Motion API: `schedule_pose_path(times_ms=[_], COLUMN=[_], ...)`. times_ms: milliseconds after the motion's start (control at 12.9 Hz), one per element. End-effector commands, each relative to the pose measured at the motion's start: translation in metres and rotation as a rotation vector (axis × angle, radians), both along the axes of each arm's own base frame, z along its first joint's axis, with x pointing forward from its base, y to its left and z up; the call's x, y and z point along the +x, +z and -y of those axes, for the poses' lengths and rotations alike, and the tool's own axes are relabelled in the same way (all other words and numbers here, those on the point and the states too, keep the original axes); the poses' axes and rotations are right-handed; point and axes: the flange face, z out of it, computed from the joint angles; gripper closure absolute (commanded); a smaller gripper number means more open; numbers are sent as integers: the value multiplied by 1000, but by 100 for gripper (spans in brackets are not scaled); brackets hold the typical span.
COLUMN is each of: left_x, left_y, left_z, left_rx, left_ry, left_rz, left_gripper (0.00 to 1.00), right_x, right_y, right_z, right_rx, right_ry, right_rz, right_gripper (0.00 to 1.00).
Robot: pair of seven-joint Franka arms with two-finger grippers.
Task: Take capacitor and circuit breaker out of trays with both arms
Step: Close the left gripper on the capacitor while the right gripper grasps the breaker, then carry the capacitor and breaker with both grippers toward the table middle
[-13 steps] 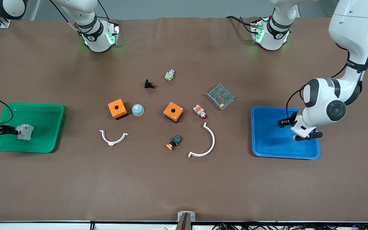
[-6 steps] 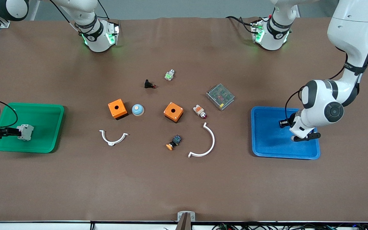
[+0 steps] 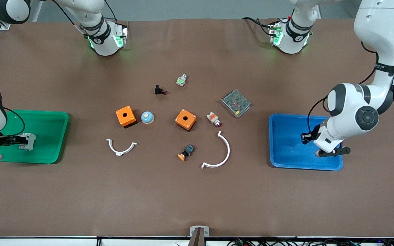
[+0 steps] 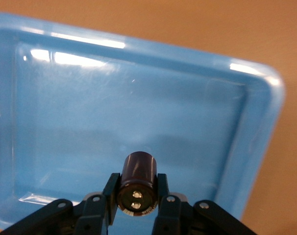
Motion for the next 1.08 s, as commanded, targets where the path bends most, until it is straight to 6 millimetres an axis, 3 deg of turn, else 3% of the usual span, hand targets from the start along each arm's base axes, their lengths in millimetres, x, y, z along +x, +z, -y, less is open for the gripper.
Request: schedule_pose_path(times_ms=[0,155,387,619,697,852,1006], left_x=[17,24,30,28,27,30,28], left_y=[37,56,61,55,49,42,33], left_z=[30,69,116,174,193,229,260], left_rx=[8,7,1,-1,0,-11,-14], left_ry=[44,89,170,233,265,316,379], left_rz=[18,31,45,46,40,42,37], left_gripper=[97,97,97,98,98,98,99], right_x=[-1,-2,-2,3,8,19,25], right_y=[1,1,2,13,26,74,124], right_z=[-1,0,-2,-11,-18,-37,-70], right_rx=[-12,-12,-9,-7,-8,-5,-12], right_ry=[-15,-16,-14,-1,10,34,76], right_rz=[1,-1,-8,-20,-21,-45,-59], right_gripper=[28,44,65,75,75,77,77])
